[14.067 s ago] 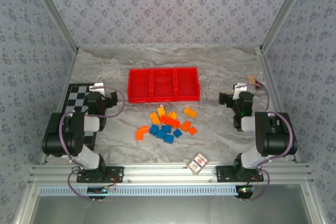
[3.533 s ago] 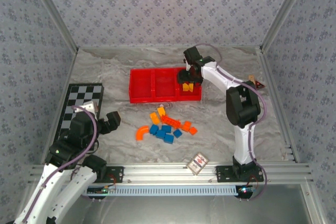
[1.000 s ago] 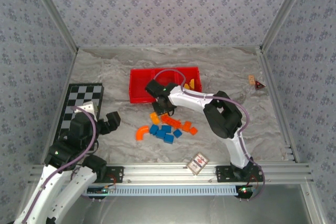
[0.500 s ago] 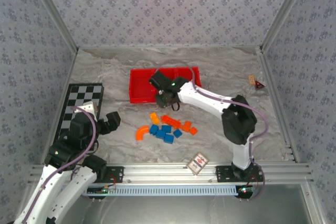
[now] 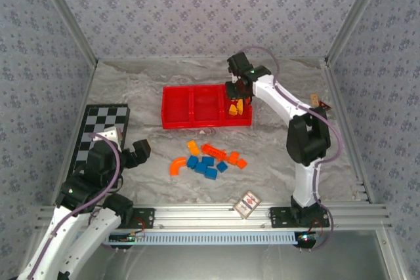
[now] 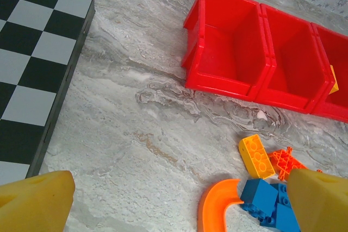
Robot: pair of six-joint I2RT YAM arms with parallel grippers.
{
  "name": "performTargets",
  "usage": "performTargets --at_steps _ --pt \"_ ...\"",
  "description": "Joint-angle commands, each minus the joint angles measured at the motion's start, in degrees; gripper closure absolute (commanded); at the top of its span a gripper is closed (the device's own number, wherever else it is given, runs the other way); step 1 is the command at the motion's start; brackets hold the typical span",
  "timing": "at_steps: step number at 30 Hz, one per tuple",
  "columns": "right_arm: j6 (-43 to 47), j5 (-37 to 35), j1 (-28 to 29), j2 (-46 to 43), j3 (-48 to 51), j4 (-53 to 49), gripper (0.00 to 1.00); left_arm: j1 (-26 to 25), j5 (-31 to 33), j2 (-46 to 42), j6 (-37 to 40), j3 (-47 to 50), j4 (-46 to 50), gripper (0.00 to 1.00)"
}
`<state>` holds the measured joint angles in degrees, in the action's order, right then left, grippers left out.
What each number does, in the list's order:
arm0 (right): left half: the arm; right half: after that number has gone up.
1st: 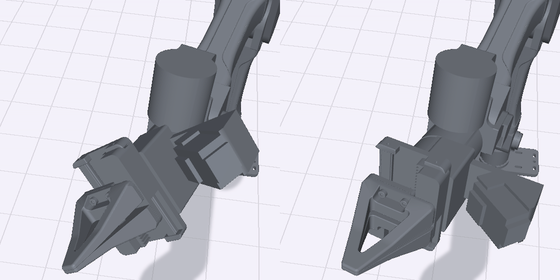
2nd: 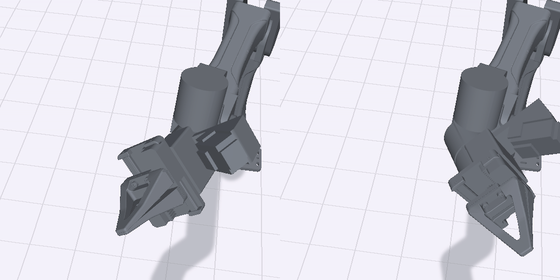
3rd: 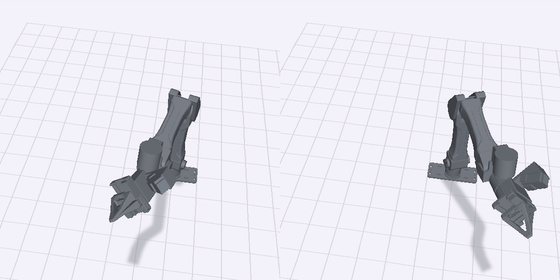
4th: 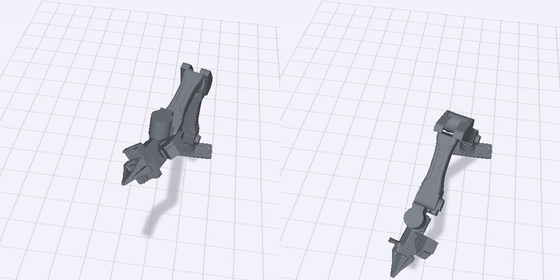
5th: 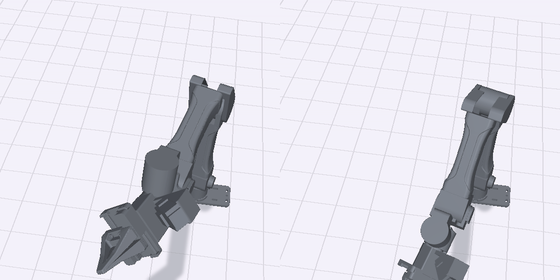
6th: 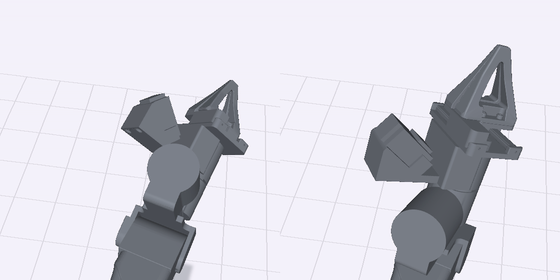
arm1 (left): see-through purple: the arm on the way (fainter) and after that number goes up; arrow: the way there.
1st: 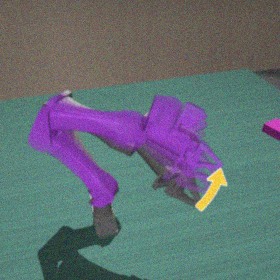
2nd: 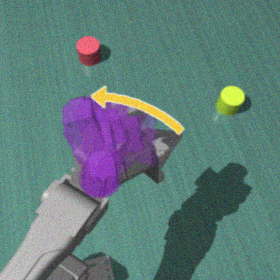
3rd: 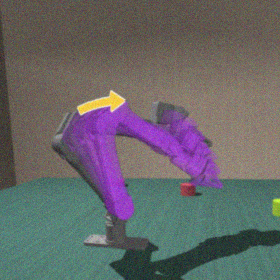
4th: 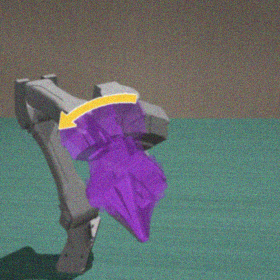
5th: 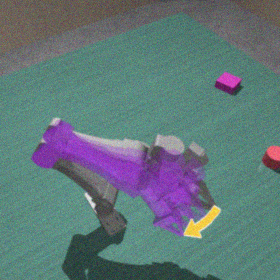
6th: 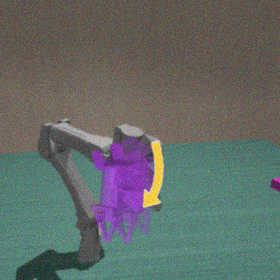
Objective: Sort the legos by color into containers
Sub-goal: Place the lego in the container.
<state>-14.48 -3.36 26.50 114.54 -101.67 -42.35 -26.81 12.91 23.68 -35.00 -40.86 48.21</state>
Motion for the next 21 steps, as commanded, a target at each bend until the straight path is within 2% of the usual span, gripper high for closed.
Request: performTargets --at_steps 1,8,18,21 --pt "1.82 3.87 -0.91 5.41 -6.70 -3.32 0.72 -0.53 0.49 -0.04 1.03 -0.10 -0.09 0.00" --pt "2.54 3.50 -1.72 12.16 -14.54 -7.11 0.66 -0.61 0.71 -0.04 0.99 -0.09 0.07 0.00" --pt "2.53 1.75 -1.75 11.07 -12.52 -7.57 0.52 -0.61 0.52 0.05 1.00 -0.10 -0.12 0.00" --pt "2.40 1.21 -1.53 10.11 -11.83 -7.58 0.51 -0.61 0.49 0.05 1.05 -0.09 -0.06 0.00"
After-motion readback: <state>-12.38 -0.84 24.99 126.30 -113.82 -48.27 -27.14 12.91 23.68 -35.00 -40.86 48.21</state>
